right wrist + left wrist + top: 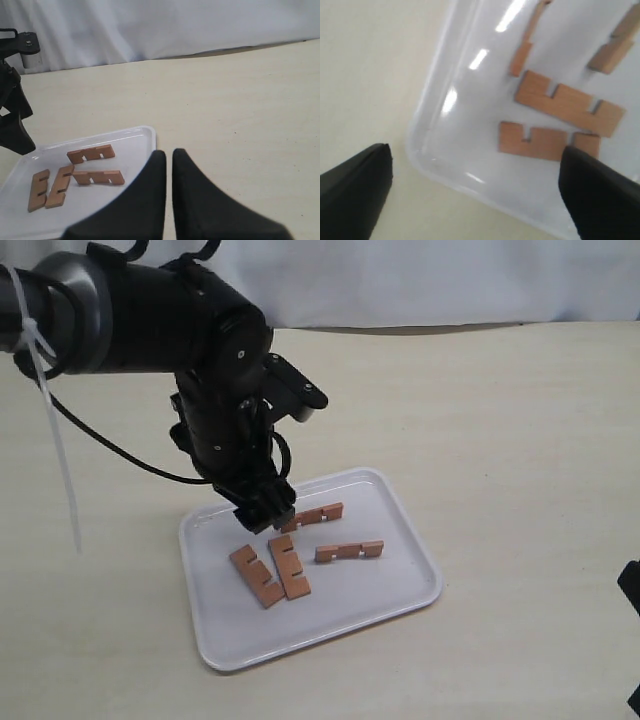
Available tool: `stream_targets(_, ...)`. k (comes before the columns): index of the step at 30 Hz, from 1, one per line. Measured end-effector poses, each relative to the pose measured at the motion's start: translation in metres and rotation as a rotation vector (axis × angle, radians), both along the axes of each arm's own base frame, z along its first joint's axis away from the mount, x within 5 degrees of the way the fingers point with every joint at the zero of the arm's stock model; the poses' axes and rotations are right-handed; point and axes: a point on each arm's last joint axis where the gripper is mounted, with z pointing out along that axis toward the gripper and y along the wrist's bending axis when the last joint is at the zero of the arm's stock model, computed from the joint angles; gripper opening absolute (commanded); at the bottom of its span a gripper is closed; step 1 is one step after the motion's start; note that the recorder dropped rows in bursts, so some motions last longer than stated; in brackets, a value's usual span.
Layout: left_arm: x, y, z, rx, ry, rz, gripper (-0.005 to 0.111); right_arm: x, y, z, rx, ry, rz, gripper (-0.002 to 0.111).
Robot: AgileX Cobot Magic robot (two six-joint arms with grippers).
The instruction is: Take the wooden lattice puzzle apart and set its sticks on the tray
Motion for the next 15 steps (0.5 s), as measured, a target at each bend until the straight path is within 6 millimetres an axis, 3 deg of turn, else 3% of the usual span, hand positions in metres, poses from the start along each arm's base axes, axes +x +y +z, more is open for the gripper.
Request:
stream_targets(4, 0.006, 0.007, 0.002, 0.079, -0.060, -0.025, 0.080, 0.000, 0.000, 0.000, 0.000, 0.000, 0.000, 0.004)
stream_targets(6, 0.007, 0.008, 0.002, 0.101, -0.073, -0.035, 0.063, 0.000, 0.000, 0.000, 0.000, 0.000, 0.000, 0.004)
stream_targets(10, 0.008, 0.014, 0.003, 0.174, -0.086, -0.056, 0.001, 0.000, 0.000, 0.000, 0.000, 0.000, 0.000, 0.004)
stream_targets(15, 0.012, 0.030, 0.007, 0.249, -0.058, -0.022, 0.000, 0.000, 0.000, 0.000, 0.000, 0.000, 0.000, 0.004)
